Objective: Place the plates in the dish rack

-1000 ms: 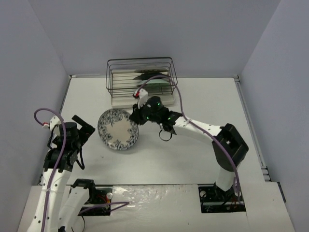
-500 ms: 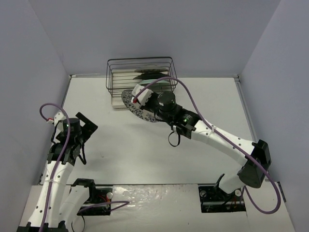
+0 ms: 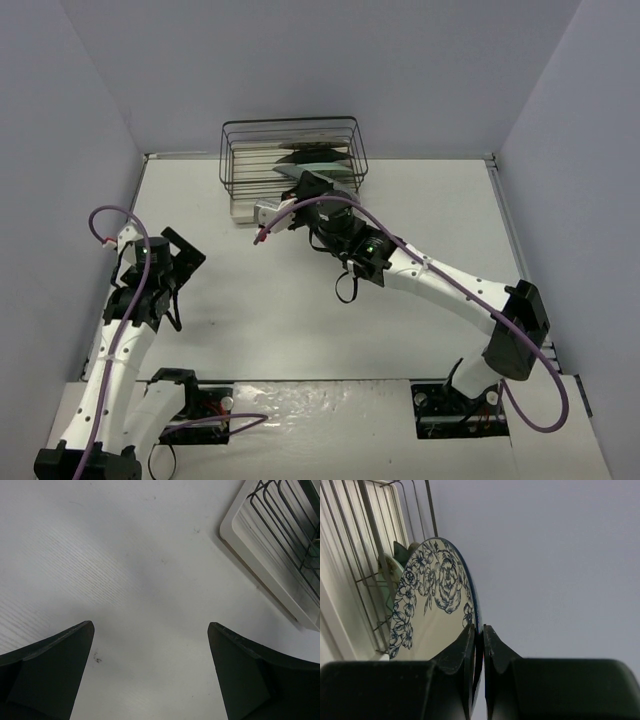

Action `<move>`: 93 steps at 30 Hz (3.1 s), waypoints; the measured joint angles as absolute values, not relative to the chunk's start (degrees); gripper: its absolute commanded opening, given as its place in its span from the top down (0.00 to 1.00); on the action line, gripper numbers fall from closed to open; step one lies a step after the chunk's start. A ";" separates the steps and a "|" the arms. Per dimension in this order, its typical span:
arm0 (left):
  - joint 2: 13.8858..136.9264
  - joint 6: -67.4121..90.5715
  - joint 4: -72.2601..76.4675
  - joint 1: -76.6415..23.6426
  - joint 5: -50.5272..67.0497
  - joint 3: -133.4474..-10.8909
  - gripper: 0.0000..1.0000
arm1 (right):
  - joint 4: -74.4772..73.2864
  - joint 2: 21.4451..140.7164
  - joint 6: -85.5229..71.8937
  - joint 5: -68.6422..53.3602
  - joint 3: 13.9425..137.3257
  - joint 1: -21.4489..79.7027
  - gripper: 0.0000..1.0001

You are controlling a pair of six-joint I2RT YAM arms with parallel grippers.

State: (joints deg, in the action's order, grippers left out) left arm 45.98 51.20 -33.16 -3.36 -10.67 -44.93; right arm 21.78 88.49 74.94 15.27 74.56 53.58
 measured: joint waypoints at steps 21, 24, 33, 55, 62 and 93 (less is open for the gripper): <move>46.78 51.51 -31.82 -3.36 -10.37 -44.93 0.03 | 31.50 95.60 99.86 12.38 69.17 53.05 1.00; 46.76 51.48 -31.83 -3.36 -10.55 -44.93 0.03 | 34.84 97.06 102.56 12.10 68.25 52.56 1.00; 46.85 51.45 -31.83 -3.36 -10.79 -44.93 0.03 | 39.88 100.97 107.55 11.88 66.43 51.66 1.00; 48.69 51.46 -31.35 -3.36 -10.28 -44.93 0.03 | 43.43 101.14 108.53 12.86 66.66 51.99 1.00; 49.24 50.14 -29.26 -3.90 -7.68 -45.16 0.03 | 47.83 100.79 108.69 14.30 66.37 52.27 1.00; 99.11 7.62 -11.75 -28.23 3.74 -86.38 0.07 | 22.51 73.99 91.22 19.34 63.89 47.40 1.00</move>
State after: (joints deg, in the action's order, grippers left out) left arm 99.11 7.62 -11.75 -28.23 3.74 -86.38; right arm 22.51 73.99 91.22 19.34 63.89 47.40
